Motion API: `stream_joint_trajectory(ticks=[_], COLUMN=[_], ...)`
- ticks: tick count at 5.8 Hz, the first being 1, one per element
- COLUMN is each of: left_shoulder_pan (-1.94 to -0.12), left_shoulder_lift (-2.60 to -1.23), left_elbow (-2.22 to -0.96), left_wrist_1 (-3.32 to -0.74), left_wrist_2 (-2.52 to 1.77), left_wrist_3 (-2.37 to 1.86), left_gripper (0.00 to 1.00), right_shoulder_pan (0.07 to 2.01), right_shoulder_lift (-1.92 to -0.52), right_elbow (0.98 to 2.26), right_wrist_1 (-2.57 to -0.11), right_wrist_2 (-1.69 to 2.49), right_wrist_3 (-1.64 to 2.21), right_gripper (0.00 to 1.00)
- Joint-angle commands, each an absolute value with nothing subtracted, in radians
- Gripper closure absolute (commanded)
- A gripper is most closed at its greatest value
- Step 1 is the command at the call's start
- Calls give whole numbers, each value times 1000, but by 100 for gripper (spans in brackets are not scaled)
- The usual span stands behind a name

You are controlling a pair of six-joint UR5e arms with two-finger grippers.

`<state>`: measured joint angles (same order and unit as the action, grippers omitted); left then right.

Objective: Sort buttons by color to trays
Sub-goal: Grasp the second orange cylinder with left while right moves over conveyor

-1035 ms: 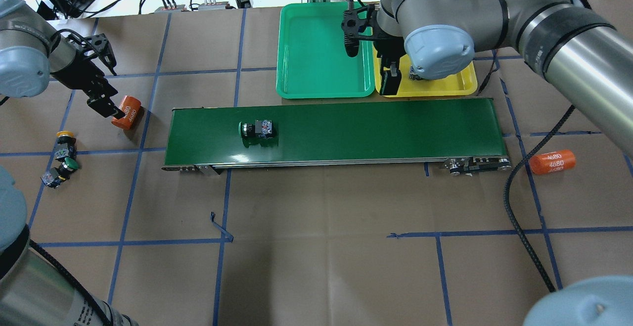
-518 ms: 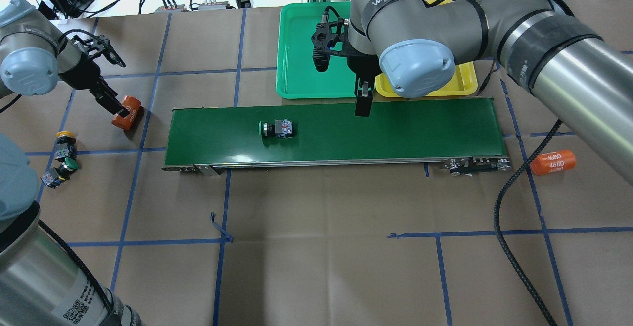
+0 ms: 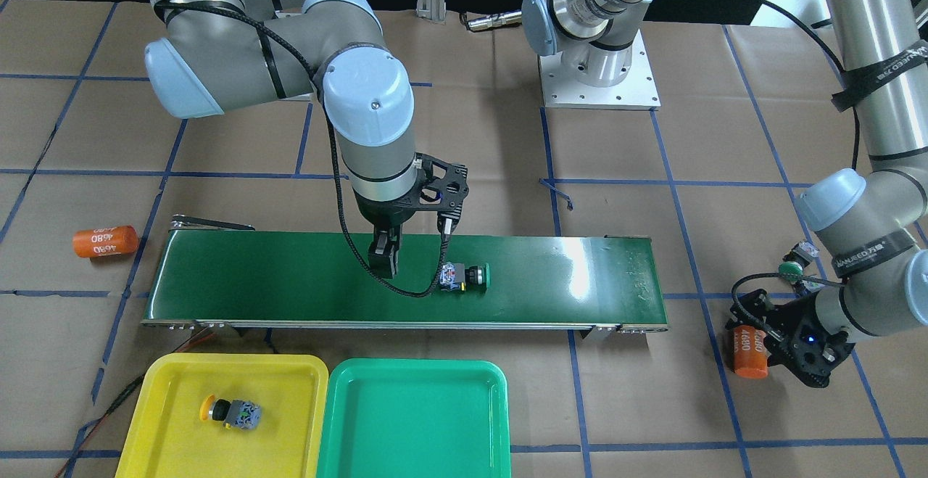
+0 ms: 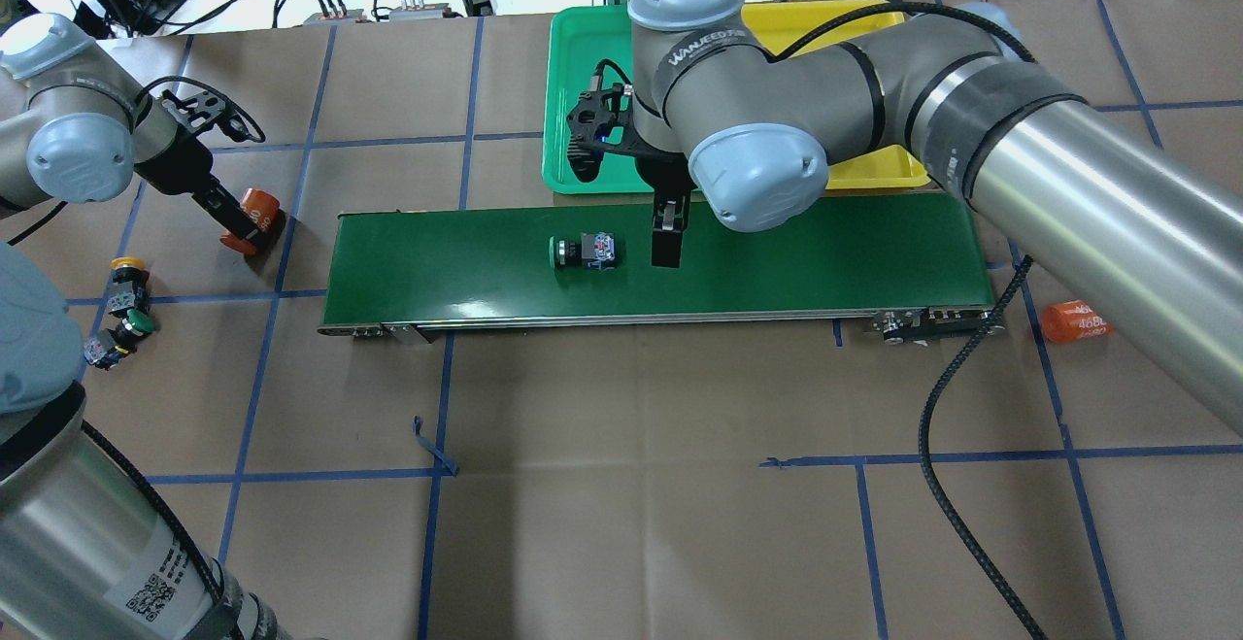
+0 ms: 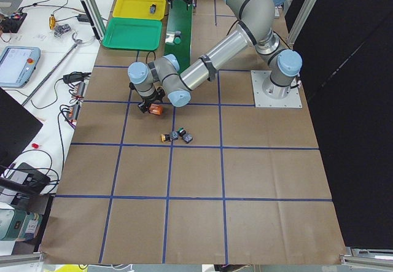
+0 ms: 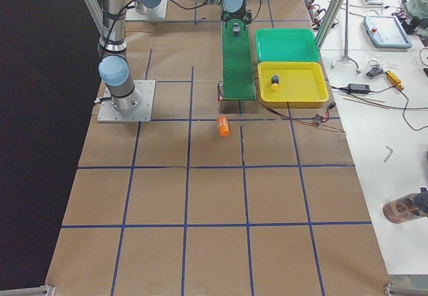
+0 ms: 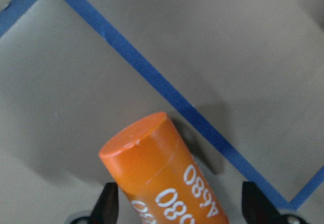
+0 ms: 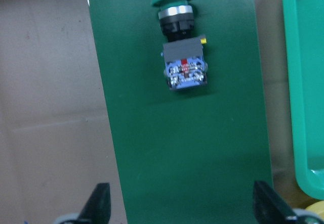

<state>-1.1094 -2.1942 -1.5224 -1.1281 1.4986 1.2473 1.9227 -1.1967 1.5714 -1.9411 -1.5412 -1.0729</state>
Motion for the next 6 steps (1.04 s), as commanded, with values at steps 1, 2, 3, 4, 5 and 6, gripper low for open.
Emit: stream_joint_trajectory(ticks=[1,2,3,4,5,6], left_shoulder_pan=[-1103,-1103,-1104,-1111,-1138,-1190], left_shoulder_lift=[-2200,-2197,-2178,-2133,-2061,-1990], left_elbow=[-1528,-1528,-1525,-1519,-1522,-1529], left_wrist_1=[-1127,-1129,-1138,-1170,-1257,-1319], left_wrist_2=[1499,1499,1500,1502,1497,1493], left_wrist_3=[1255,1253,1252,1261,1265,1279], left_gripper=[49,91,100,100,100,100], right_shoulder_pan=[1959,1959,1956,1930,1893,1846], right_shoulder_lift=[-1142,-1123,-1118,-1129,-1129,-1131], right_elbow=[1572,1578,1604,1635,1649,1658], right_wrist_1=[-1986,-2012,-2055,-2065,-2101,-2100], right_wrist_2=[-1513,-1509,-1519,-1523,-1525,-1526], right_wrist_3=[-1063,-1084,-1167,-1199,-1216,-1242], right_gripper=[0,0,0,0,0,0])
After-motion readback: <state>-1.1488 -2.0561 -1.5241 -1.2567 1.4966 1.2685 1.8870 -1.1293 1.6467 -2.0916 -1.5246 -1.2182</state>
